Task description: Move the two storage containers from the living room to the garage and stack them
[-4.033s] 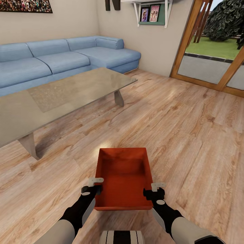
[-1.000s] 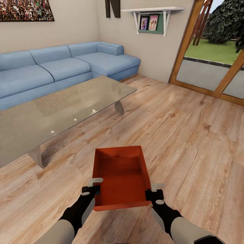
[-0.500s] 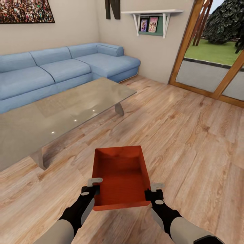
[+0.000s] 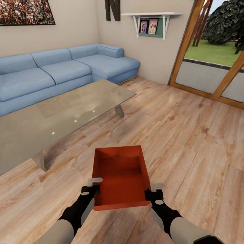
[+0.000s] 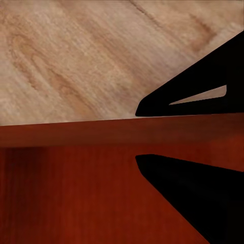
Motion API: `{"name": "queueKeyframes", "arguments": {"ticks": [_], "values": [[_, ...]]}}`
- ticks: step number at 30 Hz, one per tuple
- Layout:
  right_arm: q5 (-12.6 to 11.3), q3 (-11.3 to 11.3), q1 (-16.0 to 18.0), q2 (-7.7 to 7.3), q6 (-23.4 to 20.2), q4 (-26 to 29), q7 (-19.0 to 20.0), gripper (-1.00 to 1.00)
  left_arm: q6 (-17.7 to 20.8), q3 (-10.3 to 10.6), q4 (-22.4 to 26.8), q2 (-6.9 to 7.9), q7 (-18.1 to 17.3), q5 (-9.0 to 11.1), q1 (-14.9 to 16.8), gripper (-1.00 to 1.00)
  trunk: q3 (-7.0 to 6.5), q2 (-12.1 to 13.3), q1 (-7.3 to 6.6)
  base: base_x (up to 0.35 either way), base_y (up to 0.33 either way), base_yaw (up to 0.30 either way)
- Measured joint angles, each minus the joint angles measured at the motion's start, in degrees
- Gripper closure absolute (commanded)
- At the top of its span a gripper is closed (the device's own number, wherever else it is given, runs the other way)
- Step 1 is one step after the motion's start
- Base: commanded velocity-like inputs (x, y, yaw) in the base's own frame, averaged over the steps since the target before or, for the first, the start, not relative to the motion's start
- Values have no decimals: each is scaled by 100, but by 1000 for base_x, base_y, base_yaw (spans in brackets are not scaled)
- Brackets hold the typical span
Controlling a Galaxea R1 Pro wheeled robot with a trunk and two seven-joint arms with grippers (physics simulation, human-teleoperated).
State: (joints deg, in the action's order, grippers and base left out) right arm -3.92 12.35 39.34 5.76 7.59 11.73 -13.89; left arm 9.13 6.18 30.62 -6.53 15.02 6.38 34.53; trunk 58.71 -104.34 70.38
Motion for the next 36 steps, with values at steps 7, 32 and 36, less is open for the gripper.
{"name": "queueKeyframes", "arguments": {"ticks": [7,32,36], "values": [[18,12,-1,-7,-61,39,3,100,0,-3,-4,0,2,24,0,100,-126,281,-154,0,0,0],[22,11,-1,-9,-69,47,6,100,-3,-5,-4,-1,2,26,0,100,-574,1284,-703,0,0,0],[21,14,-1,-9,-73,47,4,100,-2,-4,-6,0,2,28,0,100,-646,1444,-791,0,0,0]]}}
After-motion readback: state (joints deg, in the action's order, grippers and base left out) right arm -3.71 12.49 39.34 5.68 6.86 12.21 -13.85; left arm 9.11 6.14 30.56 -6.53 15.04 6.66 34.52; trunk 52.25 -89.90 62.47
